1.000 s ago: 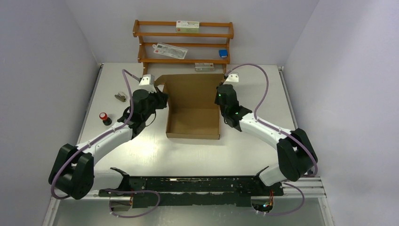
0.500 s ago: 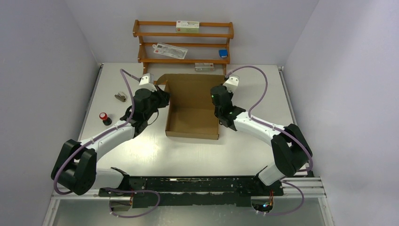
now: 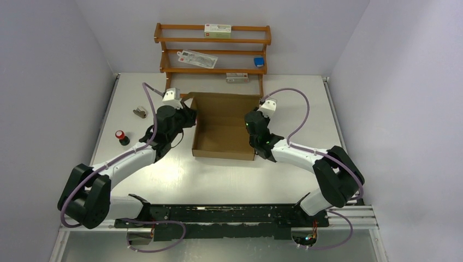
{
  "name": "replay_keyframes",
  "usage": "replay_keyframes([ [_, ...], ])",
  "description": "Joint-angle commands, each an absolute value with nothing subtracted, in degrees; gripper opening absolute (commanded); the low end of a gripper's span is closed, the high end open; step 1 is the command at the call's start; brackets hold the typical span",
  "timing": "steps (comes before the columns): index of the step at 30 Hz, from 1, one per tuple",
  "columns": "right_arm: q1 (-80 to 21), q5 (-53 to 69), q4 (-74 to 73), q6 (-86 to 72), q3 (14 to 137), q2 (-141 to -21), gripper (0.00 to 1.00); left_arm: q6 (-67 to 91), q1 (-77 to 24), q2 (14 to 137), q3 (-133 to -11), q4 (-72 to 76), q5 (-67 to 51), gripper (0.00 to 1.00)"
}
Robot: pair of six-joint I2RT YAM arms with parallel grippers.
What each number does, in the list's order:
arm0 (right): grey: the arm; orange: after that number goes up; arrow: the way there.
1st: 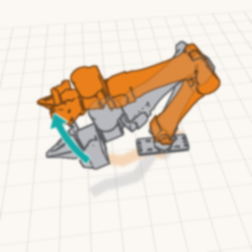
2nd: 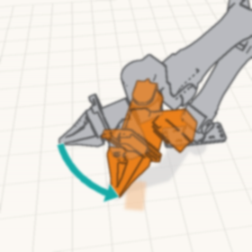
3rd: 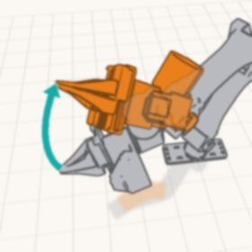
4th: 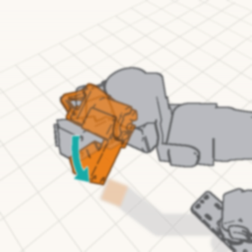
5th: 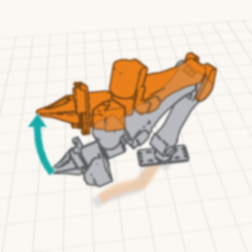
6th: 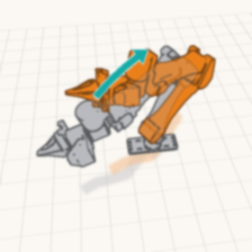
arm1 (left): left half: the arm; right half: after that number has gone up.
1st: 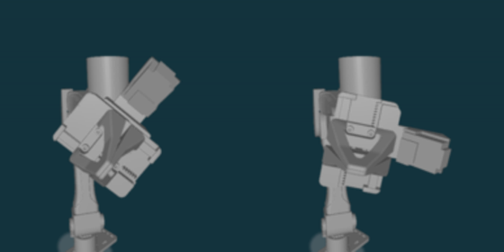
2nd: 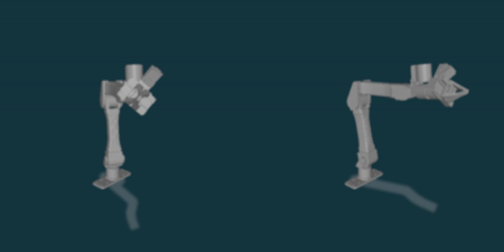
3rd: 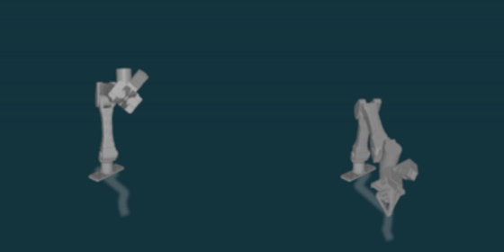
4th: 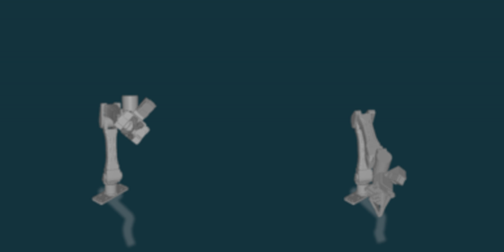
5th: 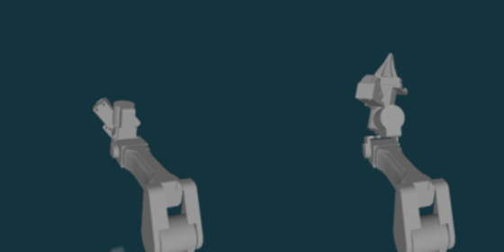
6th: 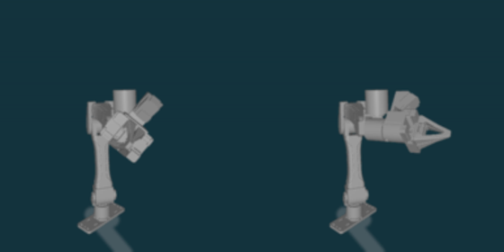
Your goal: Fold the paper box
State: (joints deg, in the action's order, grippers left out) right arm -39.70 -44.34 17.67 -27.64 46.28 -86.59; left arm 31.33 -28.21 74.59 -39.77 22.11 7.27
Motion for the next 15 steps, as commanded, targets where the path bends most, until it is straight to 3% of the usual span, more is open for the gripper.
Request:
replay_keyframes([
  [1,-41.34,-41.40,18.85,-27.59,42.49,-85.57,0.21,30.03,-30.06,74.09,-37.20,16.03,2.44,0.09],
  [15,-43.17,-36.44,22.81,-29.72,33.96,-79.84,0.43,33.72,-30.41,69.10,-24.86,20.85,0.53,0.14],
])
